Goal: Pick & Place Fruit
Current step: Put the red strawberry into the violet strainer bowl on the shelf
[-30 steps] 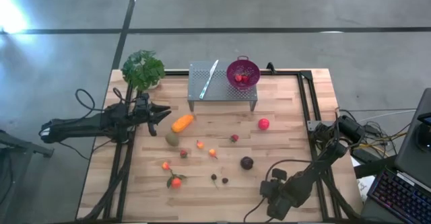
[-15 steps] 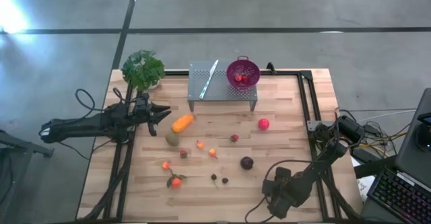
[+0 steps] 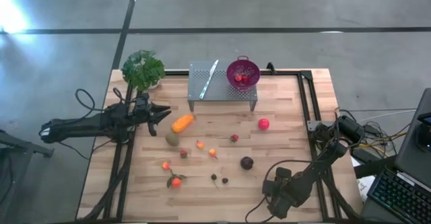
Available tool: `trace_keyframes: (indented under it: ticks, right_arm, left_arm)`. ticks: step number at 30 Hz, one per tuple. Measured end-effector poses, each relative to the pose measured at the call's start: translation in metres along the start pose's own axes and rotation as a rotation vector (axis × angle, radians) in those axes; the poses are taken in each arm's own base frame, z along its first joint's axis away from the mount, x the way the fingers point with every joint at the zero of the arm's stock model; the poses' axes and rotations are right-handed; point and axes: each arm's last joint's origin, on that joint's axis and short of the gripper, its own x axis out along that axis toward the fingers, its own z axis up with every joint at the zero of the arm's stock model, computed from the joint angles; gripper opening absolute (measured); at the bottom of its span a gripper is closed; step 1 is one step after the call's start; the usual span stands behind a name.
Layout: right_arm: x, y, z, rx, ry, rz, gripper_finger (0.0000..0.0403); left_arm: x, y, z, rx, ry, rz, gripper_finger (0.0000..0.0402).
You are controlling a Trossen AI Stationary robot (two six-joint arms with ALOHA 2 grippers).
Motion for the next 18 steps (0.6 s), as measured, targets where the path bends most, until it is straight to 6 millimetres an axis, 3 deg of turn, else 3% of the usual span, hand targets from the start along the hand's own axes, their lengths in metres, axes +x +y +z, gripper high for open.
trace_keyframes:
  ticks: [12,18]
  right_arm:
    - [0.0,0.0002,0.0002,0.0,-0.003,0.001,0.0142]
    - [0.0,0.0002,0.0002,0.0,-0.003,0.001,0.0152]
  left_arm:
    - [0.0,0.0,0.0,0.0,0.0,0.0,0.0096]
    - [0.0,0.0,0.0,0.0,0.0,0.0,0.0096]
